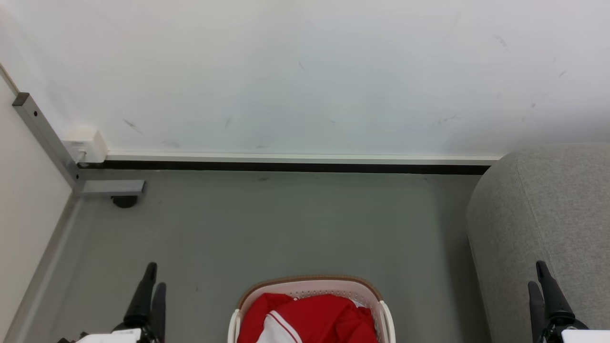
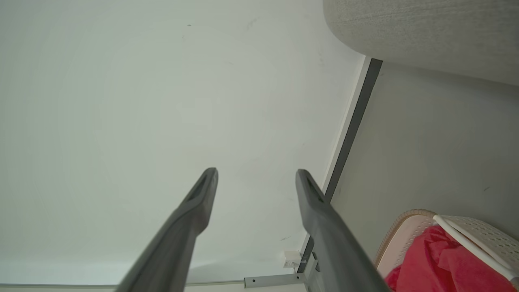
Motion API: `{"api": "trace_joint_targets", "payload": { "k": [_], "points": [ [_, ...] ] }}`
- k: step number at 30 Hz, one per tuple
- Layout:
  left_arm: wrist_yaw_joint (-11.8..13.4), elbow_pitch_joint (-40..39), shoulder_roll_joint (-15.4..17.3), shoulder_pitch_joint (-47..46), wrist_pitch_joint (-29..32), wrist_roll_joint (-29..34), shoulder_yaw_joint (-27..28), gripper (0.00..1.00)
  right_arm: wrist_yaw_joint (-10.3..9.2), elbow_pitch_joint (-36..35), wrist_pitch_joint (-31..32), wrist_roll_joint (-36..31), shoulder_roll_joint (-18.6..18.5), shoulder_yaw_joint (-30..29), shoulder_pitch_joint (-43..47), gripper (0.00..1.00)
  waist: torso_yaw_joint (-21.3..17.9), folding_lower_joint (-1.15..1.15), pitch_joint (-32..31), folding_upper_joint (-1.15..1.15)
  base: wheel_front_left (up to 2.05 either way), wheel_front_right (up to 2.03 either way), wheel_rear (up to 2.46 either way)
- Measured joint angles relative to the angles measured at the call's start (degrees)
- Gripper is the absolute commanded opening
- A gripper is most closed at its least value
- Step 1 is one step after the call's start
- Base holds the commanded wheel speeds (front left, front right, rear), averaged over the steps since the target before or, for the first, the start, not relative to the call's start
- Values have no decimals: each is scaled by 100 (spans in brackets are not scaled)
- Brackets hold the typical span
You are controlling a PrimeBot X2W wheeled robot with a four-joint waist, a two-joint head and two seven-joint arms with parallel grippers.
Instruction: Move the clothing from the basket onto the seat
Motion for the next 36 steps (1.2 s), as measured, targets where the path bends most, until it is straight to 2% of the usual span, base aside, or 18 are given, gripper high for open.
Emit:
{"api": "trace_joint_targets", "payload": {
  "k": [8,16,36],
  "points": [
    [0,-212,14,-35,-221,563,-62,100,0,-164,-211,-300,-3,130,-4,100,5,0,8,0,0,0,0],
    [0,-327,13,-37,-419,1422,-30,100,0,-326,-405,-851,-7,258,-6,100,1,0,9,0,0,0,0],
    [0,-711,65,-36,-823,3961,-185,100,0,-668,-810,-3222,-18,525,-2,100,-6,0,4,0,0,0,0]
  ]
}}
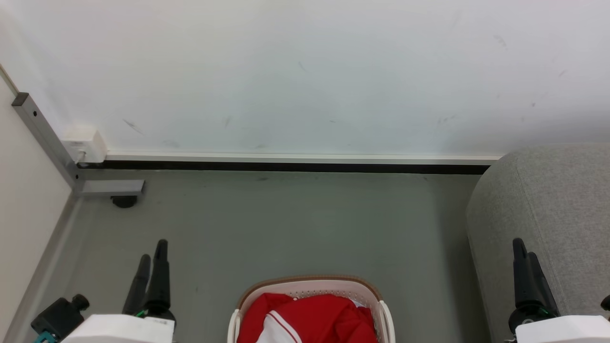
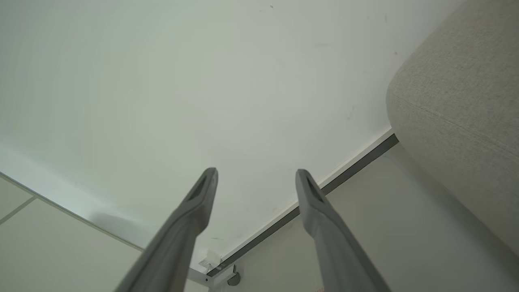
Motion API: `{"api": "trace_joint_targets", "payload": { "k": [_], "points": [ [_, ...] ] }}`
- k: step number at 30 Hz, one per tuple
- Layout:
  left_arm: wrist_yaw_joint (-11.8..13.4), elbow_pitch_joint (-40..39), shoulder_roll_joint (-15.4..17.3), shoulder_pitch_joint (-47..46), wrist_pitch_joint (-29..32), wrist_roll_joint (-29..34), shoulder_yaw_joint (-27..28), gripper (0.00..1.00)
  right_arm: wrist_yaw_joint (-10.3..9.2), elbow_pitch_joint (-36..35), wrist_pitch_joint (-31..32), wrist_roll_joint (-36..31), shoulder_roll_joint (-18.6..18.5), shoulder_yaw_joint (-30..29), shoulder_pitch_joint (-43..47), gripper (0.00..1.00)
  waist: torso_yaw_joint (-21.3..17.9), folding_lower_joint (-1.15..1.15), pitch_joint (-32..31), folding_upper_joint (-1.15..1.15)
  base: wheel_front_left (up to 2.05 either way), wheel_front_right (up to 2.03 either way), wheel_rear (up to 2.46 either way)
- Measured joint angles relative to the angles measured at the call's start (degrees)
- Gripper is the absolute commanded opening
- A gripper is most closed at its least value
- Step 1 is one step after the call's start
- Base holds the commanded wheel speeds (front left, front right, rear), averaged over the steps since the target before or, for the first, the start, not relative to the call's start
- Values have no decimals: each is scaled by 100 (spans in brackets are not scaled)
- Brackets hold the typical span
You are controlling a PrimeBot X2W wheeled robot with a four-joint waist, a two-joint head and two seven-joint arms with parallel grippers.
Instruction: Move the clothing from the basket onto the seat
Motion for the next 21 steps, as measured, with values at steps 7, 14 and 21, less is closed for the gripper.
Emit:
{"api": "trace_joint_targets", "payload": {
  "k": [7,14,21],
  "points": [
    [40,-14,40,-1,-109,916,-35,100,0,8,-130,-800,-3,123,1,100,-5,0,1,0,0,0,0],
    [197,-2,154,-3,-236,1666,-235,100,0,90,-248,-1560,-11,208,1,100,-7,0,3,0,0,0,0],
    [355,107,267,-7,-355,2204,-439,100,0,201,-354,-2268,-18,278,-1,100,-6,0,-6,0,0,0,0]
  ]
}}
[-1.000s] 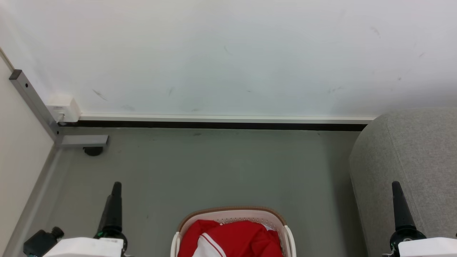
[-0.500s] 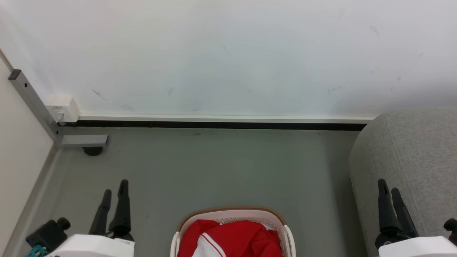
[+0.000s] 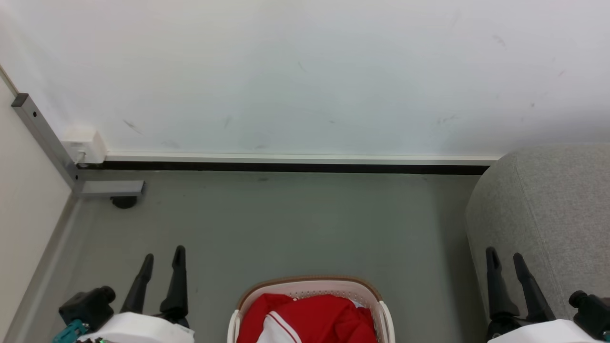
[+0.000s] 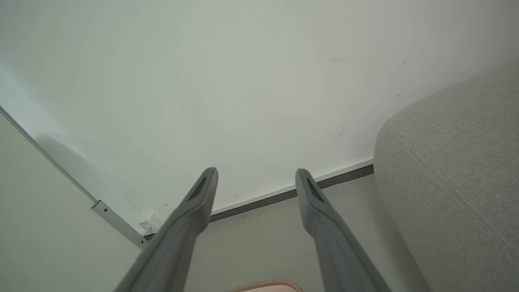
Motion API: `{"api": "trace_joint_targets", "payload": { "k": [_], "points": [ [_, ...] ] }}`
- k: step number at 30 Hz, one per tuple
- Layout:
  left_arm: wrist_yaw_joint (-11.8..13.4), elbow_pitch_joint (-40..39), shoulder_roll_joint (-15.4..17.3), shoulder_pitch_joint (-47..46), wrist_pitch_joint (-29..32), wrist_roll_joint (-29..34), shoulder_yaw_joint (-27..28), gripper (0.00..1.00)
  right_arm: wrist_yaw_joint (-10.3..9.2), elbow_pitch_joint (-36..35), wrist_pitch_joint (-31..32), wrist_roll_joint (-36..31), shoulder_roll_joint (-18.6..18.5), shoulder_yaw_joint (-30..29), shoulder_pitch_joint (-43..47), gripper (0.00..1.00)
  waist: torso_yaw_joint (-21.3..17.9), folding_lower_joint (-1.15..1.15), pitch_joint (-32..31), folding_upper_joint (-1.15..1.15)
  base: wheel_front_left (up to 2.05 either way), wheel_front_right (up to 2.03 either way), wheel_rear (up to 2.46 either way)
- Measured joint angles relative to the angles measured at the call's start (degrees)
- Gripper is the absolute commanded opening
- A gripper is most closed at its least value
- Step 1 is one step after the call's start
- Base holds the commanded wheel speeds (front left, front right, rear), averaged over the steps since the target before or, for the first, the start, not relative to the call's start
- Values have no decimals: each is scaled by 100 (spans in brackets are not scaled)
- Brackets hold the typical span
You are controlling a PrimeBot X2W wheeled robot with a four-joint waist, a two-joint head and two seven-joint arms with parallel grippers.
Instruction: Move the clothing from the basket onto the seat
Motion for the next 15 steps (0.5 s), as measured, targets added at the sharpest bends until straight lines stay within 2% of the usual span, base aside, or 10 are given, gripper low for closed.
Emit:
{"api": "trace_joint_targets", "payload": {
  "k": [15],
  "points": [
    [230,69,192,-61,-201,802,-330,100,0,212,-207,-1021,-8,146,-37,100,29,0,-20,0,0,0,0]
  ]
}}
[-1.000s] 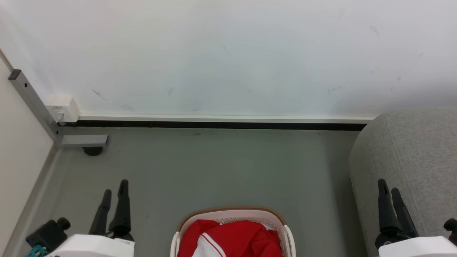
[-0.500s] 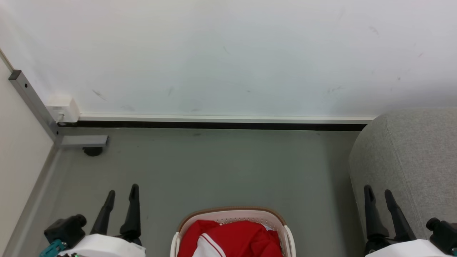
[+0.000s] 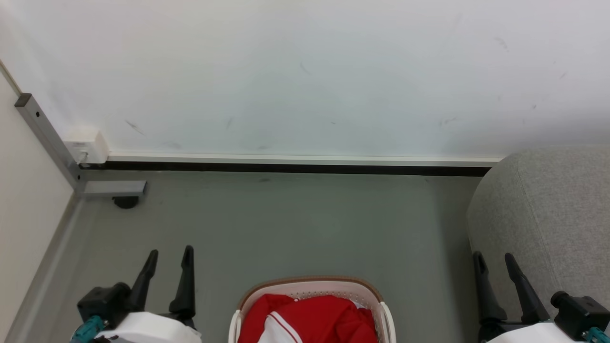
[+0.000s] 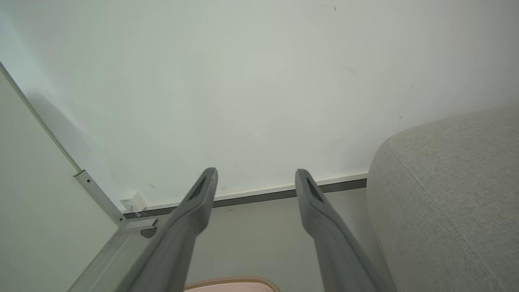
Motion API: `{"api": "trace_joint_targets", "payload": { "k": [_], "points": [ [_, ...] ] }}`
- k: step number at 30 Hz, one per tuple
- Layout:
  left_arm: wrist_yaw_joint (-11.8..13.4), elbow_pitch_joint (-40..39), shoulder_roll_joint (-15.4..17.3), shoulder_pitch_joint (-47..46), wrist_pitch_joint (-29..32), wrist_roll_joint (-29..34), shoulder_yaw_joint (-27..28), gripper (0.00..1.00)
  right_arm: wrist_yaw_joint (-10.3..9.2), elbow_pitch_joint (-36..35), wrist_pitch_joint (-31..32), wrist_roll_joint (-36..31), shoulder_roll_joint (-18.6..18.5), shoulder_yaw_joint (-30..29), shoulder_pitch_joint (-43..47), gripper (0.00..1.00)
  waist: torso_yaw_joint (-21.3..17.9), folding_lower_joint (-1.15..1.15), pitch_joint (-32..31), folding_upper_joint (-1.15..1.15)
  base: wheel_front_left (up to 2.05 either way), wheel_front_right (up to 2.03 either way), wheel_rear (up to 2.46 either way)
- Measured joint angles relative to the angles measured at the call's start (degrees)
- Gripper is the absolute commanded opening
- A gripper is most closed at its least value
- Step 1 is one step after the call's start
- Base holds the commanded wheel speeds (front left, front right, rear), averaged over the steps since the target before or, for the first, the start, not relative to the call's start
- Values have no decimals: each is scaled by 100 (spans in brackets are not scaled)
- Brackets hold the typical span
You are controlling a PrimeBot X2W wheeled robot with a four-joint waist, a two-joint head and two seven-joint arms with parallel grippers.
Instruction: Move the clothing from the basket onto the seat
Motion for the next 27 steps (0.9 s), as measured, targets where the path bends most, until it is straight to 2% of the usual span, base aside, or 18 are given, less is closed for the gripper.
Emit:
{"api": "trace_joint_targets", "payload": {
  "k": [10,27],
  "points": [
    [118,-80,87,-5,-147,482,-180,100,0,81,-145,-415,-5,35,-36,100,1,0,-22,0,0,0,0],
    [93,-109,78,-26,-336,1063,-249,100,0,179,-344,-959,-16,42,-55,100,-16,0,-63,0,0,0,0]
  ]
}}
